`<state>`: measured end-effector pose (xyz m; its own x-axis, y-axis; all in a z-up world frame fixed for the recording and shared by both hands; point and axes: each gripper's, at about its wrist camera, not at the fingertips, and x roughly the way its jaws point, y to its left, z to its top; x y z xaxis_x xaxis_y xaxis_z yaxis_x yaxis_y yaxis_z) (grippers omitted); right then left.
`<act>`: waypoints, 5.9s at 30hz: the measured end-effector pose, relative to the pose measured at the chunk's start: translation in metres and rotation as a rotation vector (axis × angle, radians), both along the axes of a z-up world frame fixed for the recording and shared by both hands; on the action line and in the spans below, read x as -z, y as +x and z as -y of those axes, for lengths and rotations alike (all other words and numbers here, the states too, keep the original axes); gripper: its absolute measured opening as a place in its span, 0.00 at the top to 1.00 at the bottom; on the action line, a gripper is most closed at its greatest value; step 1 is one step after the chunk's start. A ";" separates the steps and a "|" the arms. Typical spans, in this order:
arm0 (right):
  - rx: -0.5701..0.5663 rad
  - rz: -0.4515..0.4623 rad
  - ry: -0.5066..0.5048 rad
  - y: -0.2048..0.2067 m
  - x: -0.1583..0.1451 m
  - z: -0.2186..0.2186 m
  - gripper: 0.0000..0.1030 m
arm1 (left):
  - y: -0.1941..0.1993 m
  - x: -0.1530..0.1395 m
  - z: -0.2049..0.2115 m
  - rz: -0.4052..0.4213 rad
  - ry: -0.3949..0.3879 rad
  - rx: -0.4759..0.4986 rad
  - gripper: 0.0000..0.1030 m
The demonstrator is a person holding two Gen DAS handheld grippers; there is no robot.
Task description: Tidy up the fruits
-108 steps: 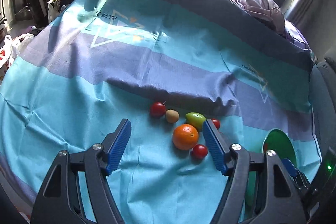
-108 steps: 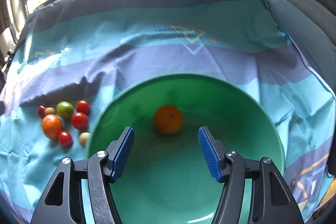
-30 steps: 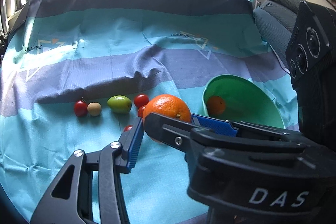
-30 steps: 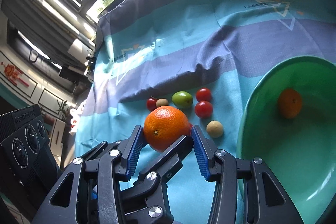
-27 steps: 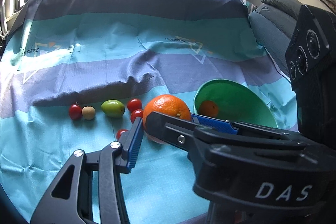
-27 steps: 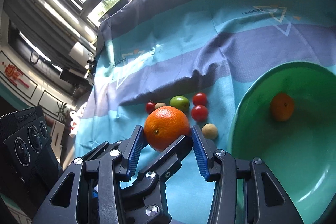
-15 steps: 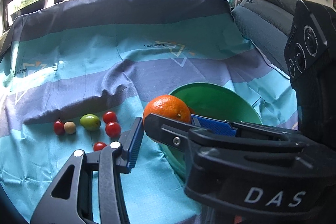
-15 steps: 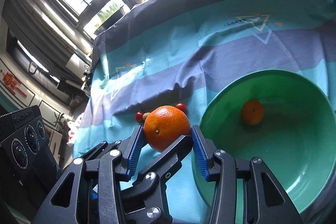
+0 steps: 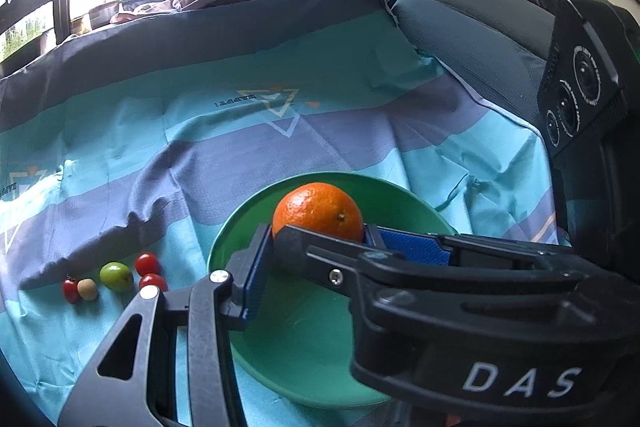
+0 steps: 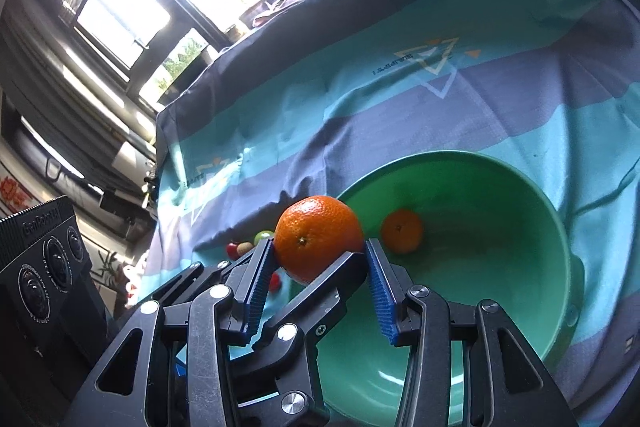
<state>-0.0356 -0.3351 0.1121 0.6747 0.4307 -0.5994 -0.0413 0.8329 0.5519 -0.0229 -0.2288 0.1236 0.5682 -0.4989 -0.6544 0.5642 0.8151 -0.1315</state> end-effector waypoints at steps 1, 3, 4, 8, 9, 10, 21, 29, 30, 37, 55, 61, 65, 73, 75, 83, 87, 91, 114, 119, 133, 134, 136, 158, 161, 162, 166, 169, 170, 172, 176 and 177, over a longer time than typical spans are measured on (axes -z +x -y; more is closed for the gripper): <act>0.009 -0.003 0.000 0.000 0.001 0.004 0.53 | 0.000 0.001 0.003 -0.004 -0.001 0.007 0.57; 0.026 -0.013 0.003 0.000 0.003 0.010 0.53 | 0.002 0.004 0.009 -0.014 -0.005 0.016 0.56; 0.032 -0.018 0.004 0.000 0.004 0.012 0.53 | 0.003 0.005 0.011 -0.019 -0.007 0.019 0.56; 0.058 -0.040 0.005 0.002 0.010 0.021 0.53 | 0.008 0.012 0.018 -0.038 -0.006 0.035 0.56; 0.059 -0.045 0.007 0.002 0.011 0.022 0.53 | 0.009 0.013 0.020 -0.041 -0.003 0.040 0.56; 0.061 -0.049 0.006 0.003 0.013 0.024 0.53 | 0.009 0.014 0.022 -0.046 -0.004 0.048 0.56; 0.103 -0.111 -0.024 0.007 0.024 0.033 0.53 | 0.017 0.027 0.032 -0.093 -0.018 0.087 0.56; 0.114 -0.133 -0.029 0.009 0.028 0.037 0.53 | 0.020 0.032 0.035 -0.109 -0.017 0.093 0.56; 0.115 -0.135 -0.025 0.010 0.029 0.038 0.53 | 0.020 0.033 0.036 -0.111 -0.017 0.093 0.56; 0.120 -0.156 -0.038 0.012 0.032 0.039 0.53 | 0.021 0.036 0.038 -0.130 -0.015 0.099 0.56; 0.122 -0.189 -0.058 0.014 0.039 0.036 0.53 | 0.025 0.044 0.039 -0.169 -0.014 0.111 0.56; 0.135 -0.198 -0.088 0.016 0.040 0.035 0.53 | 0.024 0.044 0.039 -0.169 -0.004 0.108 0.56; 0.135 -0.189 -0.094 0.015 0.038 0.034 0.53 | 0.020 0.038 0.034 -0.162 -0.020 0.127 0.54; 0.134 -0.148 -0.094 0.012 0.028 0.032 0.51 | 0.010 0.018 0.008 -0.130 0.011 0.113 0.43; 0.129 -0.119 -0.111 0.010 0.021 0.025 0.50 | 0.009 0.010 -0.004 -0.125 0.032 0.097 0.42; 0.133 -0.020 -0.164 0.010 0.003 -0.002 0.50 | 0.015 -0.010 -0.089 -0.061 0.012 -0.177 0.36; 0.142 -0.011 -0.185 0.017 0.003 -0.016 0.50 | 0.023 0.000 -0.126 -0.078 0.016 -0.285 0.36; 0.131 0.002 -0.225 0.020 0.003 -0.029 0.50 | 0.036 0.012 -0.154 -0.133 -0.017 -0.330 0.36; 0.188 0.128 -0.343 0.028 0.008 -0.074 0.50 | 0.049 0.040 -0.165 -0.254 -0.036 -0.370 0.32; 0.208 0.135 -0.350 0.027 0.007 -0.074 0.50 | 0.053 0.041 -0.172 -0.309 -0.080 -0.398 0.31; 0.168 0.120 -0.335 0.028 0.007 -0.083 0.50 | 0.052 0.046 -0.164 -0.331 -0.012 -0.368 0.31; 0.165 0.118 -0.334 0.029 0.008 -0.083 0.50 | 0.052 0.046 -0.164 -0.330 -0.015 -0.365 0.31; 0.164 0.114 -0.334 0.028 0.008 -0.084 0.50 | 0.052 0.046 -0.164 -0.327 -0.016 -0.358 0.31; -0.155 -0.166 -0.260 0.103 0.015 -0.142 0.71 | 0.078 0.081 -0.171 -0.449 -0.030 -0.396 0.56; -0.166 -0.212 -0.336 0.111 0.032 -0.155 0.71 | 0.081 0.091 -0.169 -0.500 -0.050 -0.389 0.57; -0.171 -0.230 -0.351 0.113 0.037 -0.157 0.71 | 0.081 0.094 -0.166 -0.510 -0.056 -0.380 0.57; -0.177 -0.287 -0.437 0.118 0.054 -0.165 0.71 | 0.081 0.100 -0.160 -0.523 -0.074 -0.375 0.64; -0.180 -0.318 -0.444 0.122 0.061 -0.163 0.71 | 0.084 0.107 -0.159 -0.545 -0.084 -0.372 0.68; -0.184 -0.316 -0.445 0.122 0.062 -0.164 0.71 | 0.084 0.109 -0.160 -0.553 -0.087 -0.380 0.69; -0.185 -0.318 -0.454 0.122 0.063 -0.164 0.71 | 0.085 0.110 -0.160 -0.549 -0.089 -0.387 0.70; -0.209 -0.324 -0.458 0.124 0.068 -0.169 0.71 | 0.082 0.111 -0.162 -0.541 -0.092 -0.395 0.73; -0.209 -0.323 -0.464 0.123 0.069 -0.169 0.71 | 0.081 0.111 -0.163 -0.541 -0.090 -0.395 0.73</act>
